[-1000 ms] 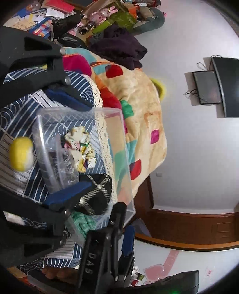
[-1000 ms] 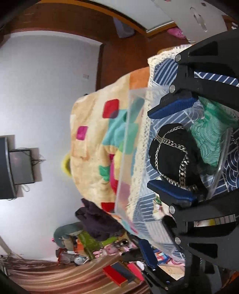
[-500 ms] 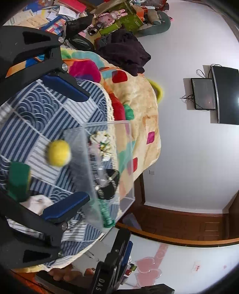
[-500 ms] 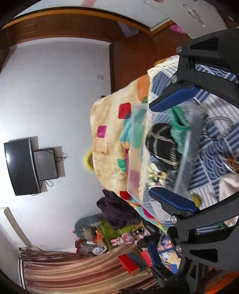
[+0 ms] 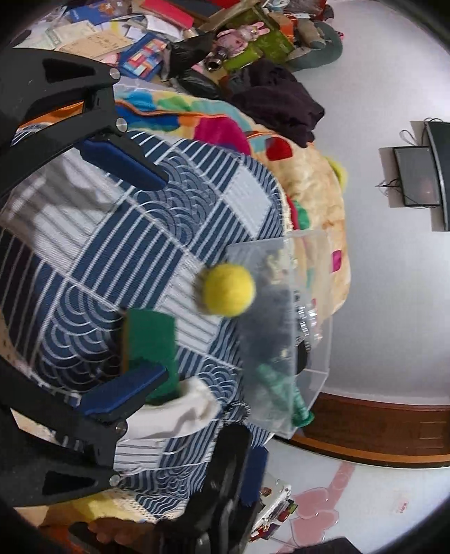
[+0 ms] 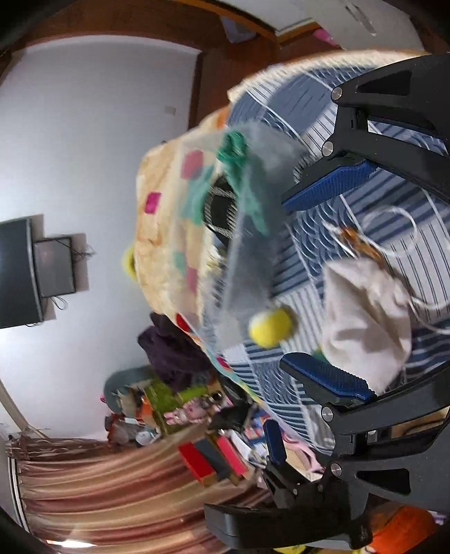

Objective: Organize soft objects
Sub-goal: 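Drop white drawstring bag with right tool while left tool drops sponge into box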

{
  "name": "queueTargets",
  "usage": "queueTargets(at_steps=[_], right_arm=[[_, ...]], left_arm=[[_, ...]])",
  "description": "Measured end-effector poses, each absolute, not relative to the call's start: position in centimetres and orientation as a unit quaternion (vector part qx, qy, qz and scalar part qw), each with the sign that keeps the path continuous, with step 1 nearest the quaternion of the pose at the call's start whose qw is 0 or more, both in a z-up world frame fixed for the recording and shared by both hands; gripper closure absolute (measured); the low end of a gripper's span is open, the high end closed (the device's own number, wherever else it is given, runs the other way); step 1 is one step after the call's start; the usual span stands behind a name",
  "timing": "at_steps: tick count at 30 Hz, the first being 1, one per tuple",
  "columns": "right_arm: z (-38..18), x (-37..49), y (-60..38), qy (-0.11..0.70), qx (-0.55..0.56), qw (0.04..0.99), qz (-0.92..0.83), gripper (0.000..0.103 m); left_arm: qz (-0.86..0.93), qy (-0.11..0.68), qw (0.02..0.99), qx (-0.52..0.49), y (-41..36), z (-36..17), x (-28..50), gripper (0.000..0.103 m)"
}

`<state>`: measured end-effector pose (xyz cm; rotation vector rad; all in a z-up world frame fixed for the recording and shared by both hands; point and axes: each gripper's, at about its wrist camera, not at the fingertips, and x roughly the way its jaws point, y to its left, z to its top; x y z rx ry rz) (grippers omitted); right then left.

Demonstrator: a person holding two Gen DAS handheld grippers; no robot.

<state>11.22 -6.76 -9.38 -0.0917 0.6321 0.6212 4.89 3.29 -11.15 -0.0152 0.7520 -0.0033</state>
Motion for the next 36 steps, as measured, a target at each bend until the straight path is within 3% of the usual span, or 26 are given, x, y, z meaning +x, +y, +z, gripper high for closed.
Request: queueTargets(at_steps=[6, 11, 13, 16, 20, 22, 24, 27, 31, 36], right_arm=[[-12.8, 11.9, -6.5, 0.366, -0.016, 0.877, 0.309, 0.021], [-14.1, 11.0, -7.5, 0.371, -0.025, 0.880, 0.295, 0.022], [-14.4, 11.1, -8.2, 0.375, -0.015, 0.880, 0.292, 0.029], [-14.9, 11.4, -8.9, 0.380, -0.015, 0.883, 0.277, 0.031], [-15.2, 11.5, -9.2, 0.388, -0.007, 0.877, 0.285, 0.042], [-15.3, 11.2, -9.0, 0.387, -0.011, 0.875, 0.292, 0.055], [-15.4, 11.2, -8.9, 0.394, -0.004, 0.866, 0.308, 0.061], [-15.4, 11.0, -8.6, 0.400, -0.003, 0.858, 0.322, 0.073], [-15.1, 10.5, -8.4, 0.392, -0.011, 0.863, 0.318, 0.081], [-14.0, 9.9, -8.8, 0.367, -0.036, 0.881, 0.297, 0.082]], left_arm=[[-0.010, 0.378, 0.925, -0.021, 2.8, -12.0, 4.5, 0.002], [-0.028, 0.380, 0.924, -0.024, 2.1, -12.1, 5.2, 0.002], [-0.030, 0.379, 0.925, -0.021, 1.7, -12.3, 5.5, 0.002], [-0.029, 0.376, 0.926, -0.021, 1.1, -12.6, 6.1, 0.002], [-0.034, 0.377, 0.925, -0.042, 1.1, -13.0, 6.6, 0.002], [-0.040, 0.381, 0.922, -0.055, 1.1, -13.3, 6.7, 0.002], [-0.048, 0.383, 0.920, -0.060, 1.1, -13.5, 6.7, 0.003], [-0.062, 0.379, 0.922, -0.056, 0.7, -13.5, 6.4, 0.014], [-0.072, 0.372, 0.924, -0.046, 0.1, -13.3, 6.2, 0.019], [-0.079, 0.376, 0.922, -0.045, -0.3, -13.5, 6.4, 0.020]])
